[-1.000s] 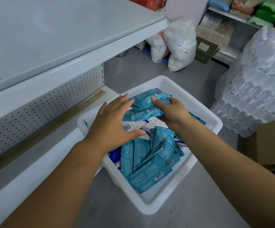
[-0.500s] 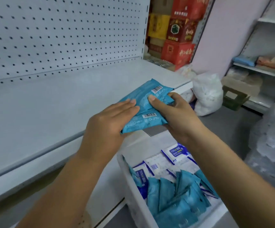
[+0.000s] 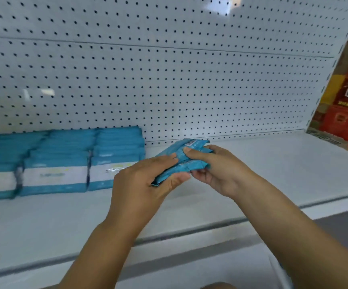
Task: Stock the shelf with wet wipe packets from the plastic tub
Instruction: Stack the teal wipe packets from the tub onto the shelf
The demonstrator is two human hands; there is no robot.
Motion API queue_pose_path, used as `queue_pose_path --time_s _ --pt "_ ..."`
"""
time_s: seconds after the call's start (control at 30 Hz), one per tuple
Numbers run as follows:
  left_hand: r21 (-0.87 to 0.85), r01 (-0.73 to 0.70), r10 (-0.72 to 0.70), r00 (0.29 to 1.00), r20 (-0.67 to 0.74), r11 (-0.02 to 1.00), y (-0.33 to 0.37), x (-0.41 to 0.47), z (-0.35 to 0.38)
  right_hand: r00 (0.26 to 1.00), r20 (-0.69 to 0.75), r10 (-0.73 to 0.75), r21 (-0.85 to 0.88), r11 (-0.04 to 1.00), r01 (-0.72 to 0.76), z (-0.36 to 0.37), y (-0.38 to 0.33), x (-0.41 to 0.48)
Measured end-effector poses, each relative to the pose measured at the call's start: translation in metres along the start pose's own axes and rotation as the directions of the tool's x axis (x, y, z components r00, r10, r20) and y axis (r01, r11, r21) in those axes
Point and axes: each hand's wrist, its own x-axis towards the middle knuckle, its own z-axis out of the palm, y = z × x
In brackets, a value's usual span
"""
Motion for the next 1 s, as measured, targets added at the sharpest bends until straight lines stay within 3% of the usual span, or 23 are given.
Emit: queue_pose_path --time_s 0.13,0.43,0.67,0.87,0.93,1.0 --pt "-0.12 0.141 -0.146 0.989 -0.029 0.983 -0.029 -0.01 -0.026 0.999 0.036 0.015 0.014 1.0 -0.016 0.045 0.011 0.023" --pt "-0.224 0.245 -0.256 0.966 -0.02 0.943 -0.038 -0.016 -0.06 0.989 0.044 0.142 -0.028 0.99 -0.14 0.079 0.042 0.032" --pt "-0.305 0.367 -0.433 0.882 -0.185 0.879 -0.045 -0.009 -0.06 0.986 0.087 0.141 0.148 0.977 -0.152 0.085 0.045 0.031" --pt "-0.254 0.433 -0.499 0.802 -0.33 0.865 -0.058 0.007 -0.058 0.995 -0.069 -0.072 -0.132 0.989 0.062 0.082 0.054 0.051" --pt "-0.268 0.457 -0.526 0.782 -0.335 0.848 -0.06 0.01 -0.057 0.984 -0.117 -0.135 -0.307 0.947 0.094 0.079 0.057 0.059" --pt "-0.296 0.475 -0.555 0.766 -0.323 0.829 -0.062 0.011 -0.056 0.972 -0.065 -0.225 -0.426 0.887 0.177 0.077 0.054 0.065"
